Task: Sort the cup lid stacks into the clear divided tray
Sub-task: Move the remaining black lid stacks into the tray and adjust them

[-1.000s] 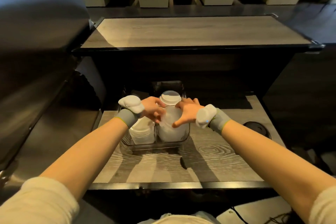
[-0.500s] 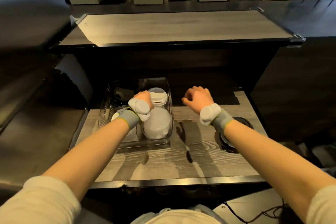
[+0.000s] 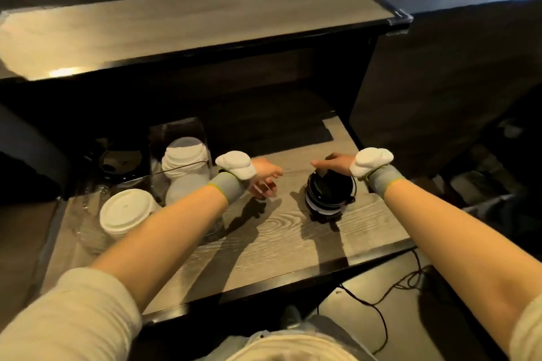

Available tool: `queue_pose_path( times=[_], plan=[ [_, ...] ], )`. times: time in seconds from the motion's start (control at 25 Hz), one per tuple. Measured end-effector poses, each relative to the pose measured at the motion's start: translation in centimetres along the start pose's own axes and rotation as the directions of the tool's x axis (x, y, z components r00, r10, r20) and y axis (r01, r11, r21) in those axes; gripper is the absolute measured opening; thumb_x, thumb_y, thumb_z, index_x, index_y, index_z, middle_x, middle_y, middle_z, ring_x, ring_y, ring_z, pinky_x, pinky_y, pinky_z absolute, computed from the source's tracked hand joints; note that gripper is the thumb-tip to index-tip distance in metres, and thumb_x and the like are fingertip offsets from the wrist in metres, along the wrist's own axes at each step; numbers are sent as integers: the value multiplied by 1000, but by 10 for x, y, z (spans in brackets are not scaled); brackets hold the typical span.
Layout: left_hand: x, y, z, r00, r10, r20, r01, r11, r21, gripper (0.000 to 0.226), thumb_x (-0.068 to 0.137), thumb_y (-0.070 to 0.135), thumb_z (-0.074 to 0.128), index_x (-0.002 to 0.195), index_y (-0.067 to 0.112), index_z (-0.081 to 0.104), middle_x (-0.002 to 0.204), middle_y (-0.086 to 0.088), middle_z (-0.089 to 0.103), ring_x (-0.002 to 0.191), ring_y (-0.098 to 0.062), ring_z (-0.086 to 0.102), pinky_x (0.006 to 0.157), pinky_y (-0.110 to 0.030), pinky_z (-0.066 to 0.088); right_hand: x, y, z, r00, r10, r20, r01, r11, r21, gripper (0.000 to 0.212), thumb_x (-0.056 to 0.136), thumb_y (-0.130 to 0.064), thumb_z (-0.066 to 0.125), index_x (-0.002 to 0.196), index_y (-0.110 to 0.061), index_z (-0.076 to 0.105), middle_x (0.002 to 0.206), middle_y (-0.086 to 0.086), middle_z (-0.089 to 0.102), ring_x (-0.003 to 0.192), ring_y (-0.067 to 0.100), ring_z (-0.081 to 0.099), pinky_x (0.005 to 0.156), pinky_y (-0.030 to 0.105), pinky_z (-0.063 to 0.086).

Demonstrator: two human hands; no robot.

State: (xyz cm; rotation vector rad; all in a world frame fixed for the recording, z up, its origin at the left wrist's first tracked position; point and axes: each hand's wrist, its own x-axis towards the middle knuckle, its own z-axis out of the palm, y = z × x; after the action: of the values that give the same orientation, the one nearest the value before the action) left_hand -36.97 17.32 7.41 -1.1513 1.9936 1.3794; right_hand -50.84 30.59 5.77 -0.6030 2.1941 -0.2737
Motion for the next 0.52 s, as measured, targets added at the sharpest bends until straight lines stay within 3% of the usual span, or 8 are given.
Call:
queue_pose_path(
  times=[0.04,0.12,0.16,0.24,0.4,0.52],
  plan=[
    [7,5,11,996,-47,77,48,999,-9,37,97,34,45,124,10,48,86,-8,61,70,-19,57,71,-31,45,1,11,0,1000,15,10,-16,997,72,71,85,-61,47,131,-7,49,147,8,42,137,31,37,106,38,33],
    [16,5,24,969,-120,217,138,988,-71,64,93,49,45,144,14,33,124,-12,58,101,-25,61,92,-42,42,-3,23,2,999,38,38,-46,974,224,72,86,-53,55,141,-10,38,149,7,38,138,29,35,102,40,34],
    [21,5,31,951,-141,274,179,977,-118,74,90,55,46,148,15,25,140,-15,48,118,-29,56,98,-47,39,-3,28,2,998,34,59,-49,957,286,72,86,-49,57,144,-12,34,150,7,36,136,28,37,103,42,35],
    [30,7,46,923,-159,350,246,944,-219,85,87,62,45,151,14,16,150,-18,35,130,-35,47,100,-52,37,-1,37,4,994,25,104,-63,920,386,60,89,-42,57,139,-15,40,145,10,43,123,27,45,98,44,39],
    [42,16,73,921,-90,379,261,865,-428,66,87,58,48,138,17,41,143,-10,44,125,-34,47,108,-46,33,12,38,15,985,47,167,-125,858,499,44,86,-43,59,124,-21,48,134,14,52,108,31,50,87,53,48],
    [42,22,80,942,-57,330,247,783,-571,33,91,47,50,92,14,55,95,-6,56,85,-22,54,93,-40,39,23,36,17,980,57,192,-152,835,529,38,86,-48,57,112,-22,51,118,12,56,103,31,53,77,46,50]
  ],
)
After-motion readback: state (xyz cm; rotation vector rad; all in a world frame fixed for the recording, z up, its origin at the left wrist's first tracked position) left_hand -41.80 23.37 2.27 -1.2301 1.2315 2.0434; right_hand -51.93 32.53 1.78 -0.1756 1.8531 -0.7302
